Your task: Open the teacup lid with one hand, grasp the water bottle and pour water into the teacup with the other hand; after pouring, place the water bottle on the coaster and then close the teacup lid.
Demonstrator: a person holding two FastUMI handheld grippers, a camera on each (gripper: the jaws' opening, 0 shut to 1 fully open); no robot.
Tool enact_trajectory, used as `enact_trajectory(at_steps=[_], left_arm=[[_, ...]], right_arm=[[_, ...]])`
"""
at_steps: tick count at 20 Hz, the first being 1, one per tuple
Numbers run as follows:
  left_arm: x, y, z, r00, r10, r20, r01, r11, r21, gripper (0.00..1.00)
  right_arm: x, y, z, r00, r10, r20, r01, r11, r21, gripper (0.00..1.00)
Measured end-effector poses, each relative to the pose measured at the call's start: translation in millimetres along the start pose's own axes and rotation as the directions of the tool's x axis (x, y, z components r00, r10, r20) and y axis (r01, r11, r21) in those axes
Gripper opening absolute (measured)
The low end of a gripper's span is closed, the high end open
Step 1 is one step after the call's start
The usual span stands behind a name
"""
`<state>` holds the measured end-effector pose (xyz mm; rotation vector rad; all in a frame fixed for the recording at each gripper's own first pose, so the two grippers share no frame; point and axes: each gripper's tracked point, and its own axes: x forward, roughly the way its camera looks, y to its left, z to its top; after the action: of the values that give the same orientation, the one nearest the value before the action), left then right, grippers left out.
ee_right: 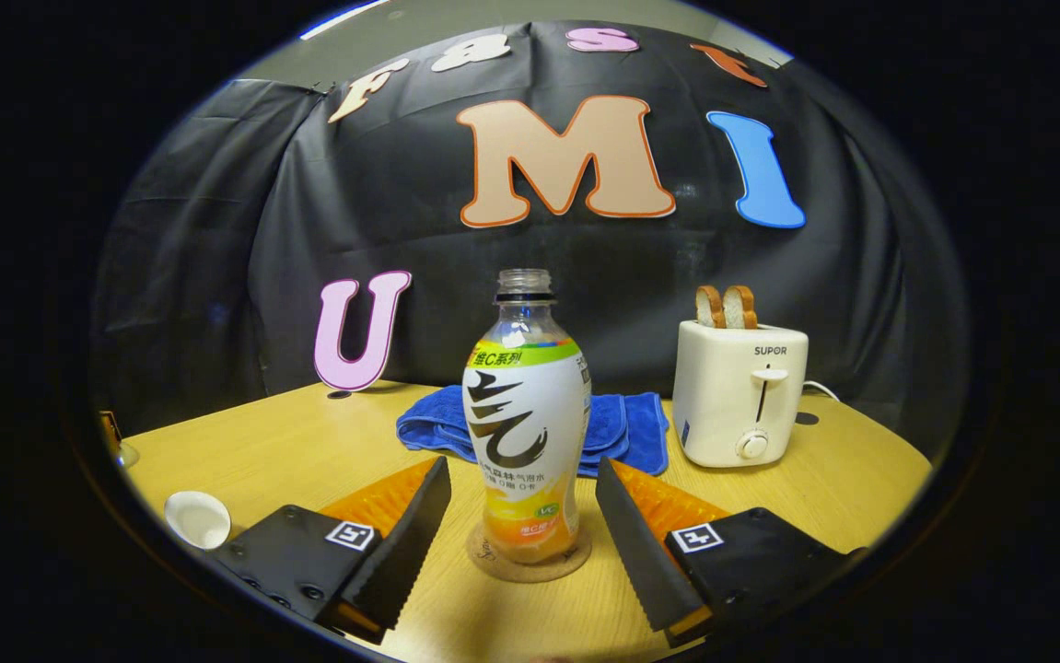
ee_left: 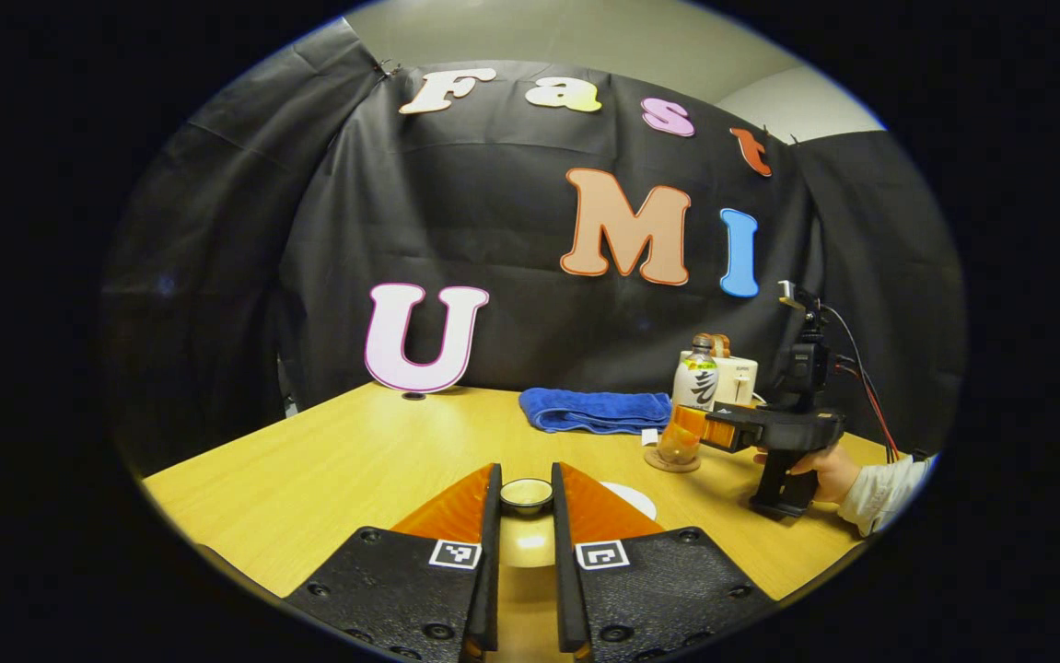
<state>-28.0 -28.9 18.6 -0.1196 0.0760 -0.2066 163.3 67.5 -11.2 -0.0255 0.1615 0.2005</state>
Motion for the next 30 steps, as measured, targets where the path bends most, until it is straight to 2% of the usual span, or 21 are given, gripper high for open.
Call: enact_trajectory(at_steps=[2, 3, 6, 7, 8, 9, 10, 12, 13, 14, 16, 17, 18, 19, 21, 22, 25, 26, 29, 30], left_arm=[[5, -5, -2, 1.000, -0.009, -0.008, 0.009, 1.000, 0.000, 0.23], [8, -9, -4, 1.000, -0.017, -0.016, 0.017, 1.000, -0.001, 0.23], [20, -19, -8, 0.998, -0.038, -0.041, 0.038, 0.999, -0.002, 0.23], [24, -23, -9, 0.998, -0.045, -0.046, 0.045, 0.999, -0.003, 0.23], [27, -28, -12, 0.997, -0.054, -0.051, 0.054, 0.999, -0.003, 0.23], [31, -32, -13, 0.997, -0.060, -0.055, 0.060, 0.998, 0.000, 0.23], [36, -34, -16, 0.996, -0.060, -0.062, 0.061, 0.998, 0.007, 0.23], [44, -38, -22, 0.994, -0.063, -0.084, 0.065, 0.998, 0.017, 0.23], [46, -40, -25, 0.994, -0.066, -0.092, 0.068, 0.998, 0.017, 0.23], [50, -42, -29, 0.993, -0.067, -0.098, 0.069, 0.997, 0.018, 0.23], [56, -45, -37, 0.990, -0.071, -0.118, 0.074, 0.997, 0.018, 0.23], [58, -46, -39, 0.989, -0.073, -0.126, 0.076, 0.997, 0.019, 0.23], [61, -49, -40, 0.989, -0.075, -0.128, 0.078, 0.997, 0.020, 0.23], [62, -52, -41, 0.989, -0.078, -0.129, 0.082, 0.996, 0.022, 0.23], [63, -56, -41, 0.989, -0.079, -0.128, 0.085, 0.996, 0.039, 0.23], [65, -56, -41, 0.989, -0.074, -0.126, 0.081, 0.995, 0.052, 0.23], [65, -53, -44, 0.991, -0.055, -0.122, 0.064, 0.996, 0.070, 0.23], [65, -52, -48, 0.990, -0.048, -0.130, 0.058, 0.996, 0.072, 0.23], [63, -55, -47, 0.992, -0.046, -0.116, 0.056, 0.995, 0.081, 0.28], [62, -54, -45, 0.993, -0.041, -0.109, 0.051, 0.995, 0.084, 0.29]], right_arm=[[-14, -3, 5, 1.000, 0.000, 0.024, 0.000, 1.000, -0.020, 1.00], [-22, -5, 7, 0.999, -0.002, 0.033, 0.003, 1.000, -0.031, 0.95], [-43, -10, 15, 0.997, 0.001, 0.071, 0.003, 0.999, -0.046, 0.95], [-53, -11, 18, 0.996, 0.001, 0.086, 0.003, 0.999, -0.046, 0.99], [-59, -13, 20, 0.995, -0.001, 0.098, 0.005, 0.999, -0.043, 0.99], [-64, -16, 20, 0.994, -0.004, 0.106, 0.007, 0.999, -0.034, 0.95], [-69, -17, 20, 0.994, -0.001, 0.107, 0.003, 1.000, -0.020, 0.99], [-78, -18, 22, 0.994, 0.005, 0.107, -0.006, 1.000, 0.007, 0.99], [-81, -22, 23, 0.994, 0.002, 0.111, -0.003, 1.000, 0.016, 0.95], [-83, -25, 25, 0.993, -0.001, 0.117, -0.002, 1.000, 0.024, 0.99], [-87, -29, 31, 0.990, -0.008, 0.139, 0.003, 0.999, 0.036, 0.99], [-89, -32, 32, 0.989, -0.010, 0.145, 0.005, 0.999, 0.037, 0.96], [-90, -32, 30, 0.990, -0.008, 0.143, 0.003, 0.999, 0.037, 0.99], [-91, -33, 29, 0.990, -0.005, 0.140, 0.000, 0.999, 0.038, 0.96], [-91, -36, 25, 0.991, -0.005, 0.134, 0.000, 0.999, 0.040, 0.96], [-92, -38, 24, 0.991, -0.006, 0.132, 0.000, 0.999, 0.043, 0.99], [-92, -39, 23, 0.992, -0.002, 0.130, -0.007, 0.998, 0.062, 0.99], [-92, -39, 23, 0.991, -0.001, 0.130, -0.007, 0.998, 0.061, 0.96], [-96, -38, 24, 0.991, 0.003, 0.135, -0.010, 0.999, 0.052, 0.99], [-98, -36, 24, 0.991, 0.008, 0.137, -0.016, 0.998, 0.057, 0.96]])
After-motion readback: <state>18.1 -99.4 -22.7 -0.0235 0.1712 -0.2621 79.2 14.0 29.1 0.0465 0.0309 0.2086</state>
